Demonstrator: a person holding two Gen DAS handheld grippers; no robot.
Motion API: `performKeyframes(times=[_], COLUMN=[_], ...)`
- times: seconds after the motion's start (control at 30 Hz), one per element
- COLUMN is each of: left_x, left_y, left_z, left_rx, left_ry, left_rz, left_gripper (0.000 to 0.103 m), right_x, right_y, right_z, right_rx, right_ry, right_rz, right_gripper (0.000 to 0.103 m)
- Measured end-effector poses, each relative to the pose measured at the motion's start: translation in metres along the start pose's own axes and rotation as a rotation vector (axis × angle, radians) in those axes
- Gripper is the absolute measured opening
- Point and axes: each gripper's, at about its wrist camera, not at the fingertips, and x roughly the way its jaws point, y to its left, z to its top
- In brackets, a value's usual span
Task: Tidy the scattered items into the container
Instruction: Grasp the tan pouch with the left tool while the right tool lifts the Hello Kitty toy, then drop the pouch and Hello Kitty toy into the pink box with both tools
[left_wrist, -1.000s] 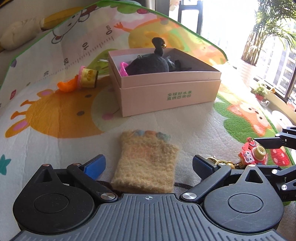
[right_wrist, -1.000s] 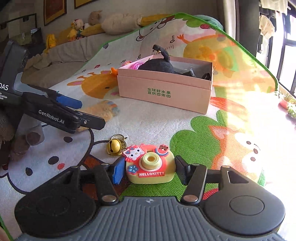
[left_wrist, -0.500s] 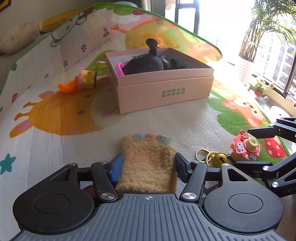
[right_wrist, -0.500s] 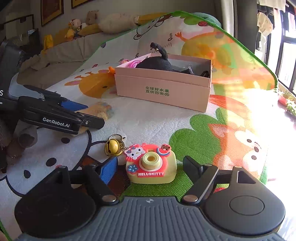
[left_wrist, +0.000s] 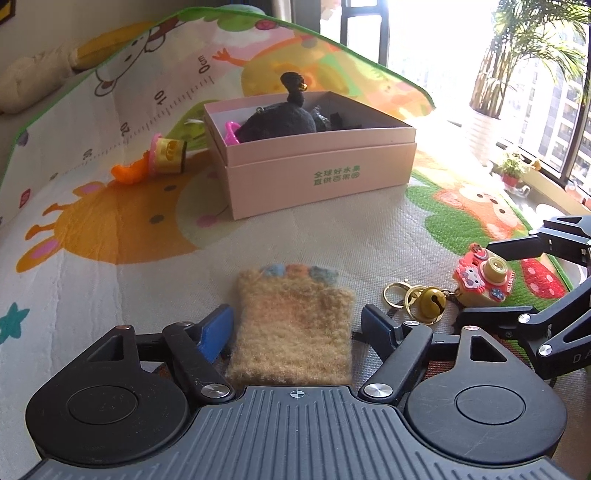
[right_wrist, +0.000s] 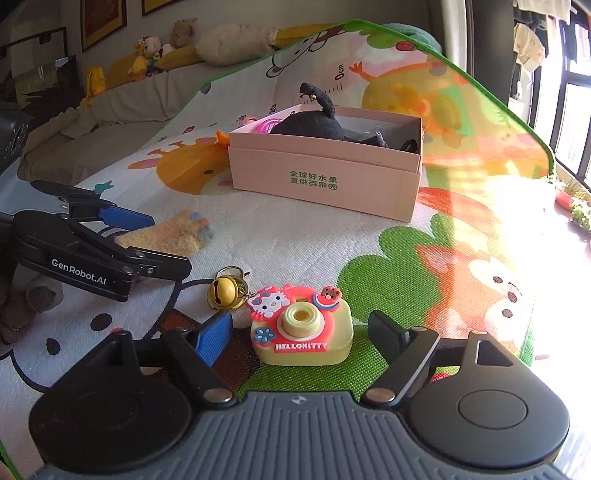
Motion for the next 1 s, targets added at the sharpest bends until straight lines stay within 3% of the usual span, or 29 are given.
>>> performKeyframes(times=[0.07, 0.13, 0.27, 0.47, 0.73, 0.9, 0.97, 1.0], left_x=[-0.003, -0.007, -0.018, -0.035, -0.028, 0.012, 0.038, 0.052], left_y=[-0.006, -0.012, -0.023, -0.024, -0.017, -0.004, 0.005, 0.012], left_z=[0.0, -0.002, -0.008, 0.01, 0.1, 0.166, 0.189, 0.198], left_rx=[0.029, 0.063, 0.115, 0.129, 0.245, 0.229, 0.207, 0.182], left_ry=[-0.001, 0.003, 0.002, -0.058, -0.224, -0.284, -0.291, -0.266], left_rz=[-0.012, -0.035, -0.052, -0.055, -0.017, 0.023, 0.039, 0.011], left_gripper=[0.064, 0.063, 0.059, 0.055, 0.055, 0.055, 0.062, 0.067], right_x=[0.001, 0.0, -0.006, -0.031, -0.075, -0.09, -0.089, -0.087], right_y=[0.001, 0.001, -0.004, -0.007, -0.021, -0.039, -0.047, -0.05], right_z=[0.0, 0.0, 0.002, 0.011, 0.047, 0.076, 0.09, 0.097], right_rx=[-0.005, -0.003, 0.016, -0.022, -0.058, -0.045, -0.041, -0.038], right_ry=[0.005, 0.003, 0.005, -0.016, -0.154, -0.251, -0.271, -0.279], right_rz=[0.001, -0.004, -0.023, -0.028, -0.062, -0.081, -0.078, -0.078], right_gripper=[0.084, 0.081, 0.056, 0.056, 0.056, 0.056, 0.056, 0.056])
